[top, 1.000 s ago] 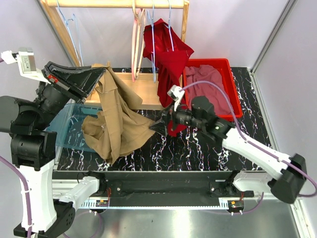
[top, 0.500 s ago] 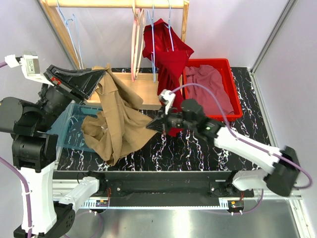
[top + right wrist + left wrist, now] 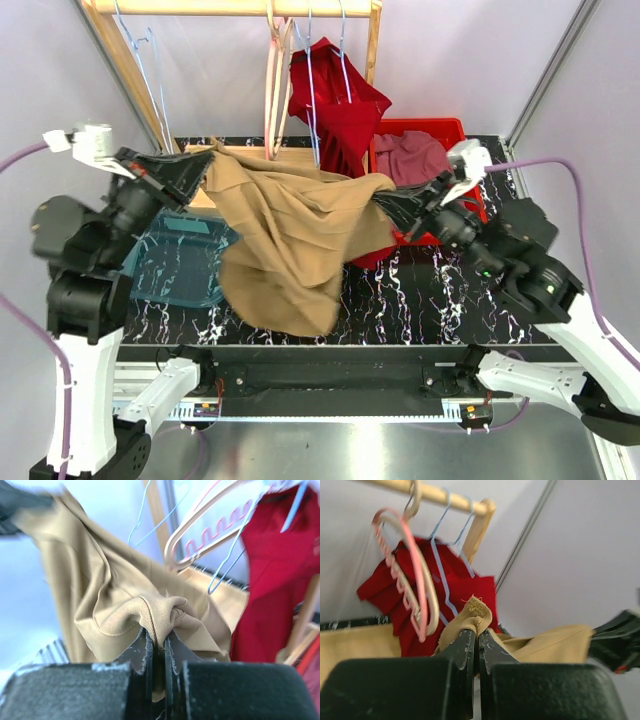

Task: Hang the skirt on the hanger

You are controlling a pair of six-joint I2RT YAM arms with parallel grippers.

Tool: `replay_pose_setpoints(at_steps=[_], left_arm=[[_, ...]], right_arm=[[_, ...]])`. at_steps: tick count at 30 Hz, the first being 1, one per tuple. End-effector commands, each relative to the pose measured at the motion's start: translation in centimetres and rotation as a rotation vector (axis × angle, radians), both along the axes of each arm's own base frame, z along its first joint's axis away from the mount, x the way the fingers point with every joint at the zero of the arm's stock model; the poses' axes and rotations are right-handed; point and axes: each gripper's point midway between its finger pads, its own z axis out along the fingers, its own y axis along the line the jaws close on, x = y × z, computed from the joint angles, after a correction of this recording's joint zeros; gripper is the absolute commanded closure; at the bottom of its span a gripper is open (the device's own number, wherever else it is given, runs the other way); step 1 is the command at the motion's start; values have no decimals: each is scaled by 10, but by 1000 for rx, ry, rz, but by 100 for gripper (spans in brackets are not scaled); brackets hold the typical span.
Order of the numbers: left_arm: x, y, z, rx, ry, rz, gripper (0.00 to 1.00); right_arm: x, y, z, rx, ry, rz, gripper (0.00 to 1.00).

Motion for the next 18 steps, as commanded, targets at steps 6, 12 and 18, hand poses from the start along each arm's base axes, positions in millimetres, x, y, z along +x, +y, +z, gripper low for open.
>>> replay_pose_setpoints(at_steps=[6,12,18], left_arm=[[80,6,-126,64,303,116,100],[100,-2,-223,97,479,85,100],[105,-5,-327,179,705,128,100]], right_arm=[[7,-22,-11,-21,16,-106,100],[10,-2,-79,-100,165,-63,100],[12,34,-165,-195,359,24,100]])
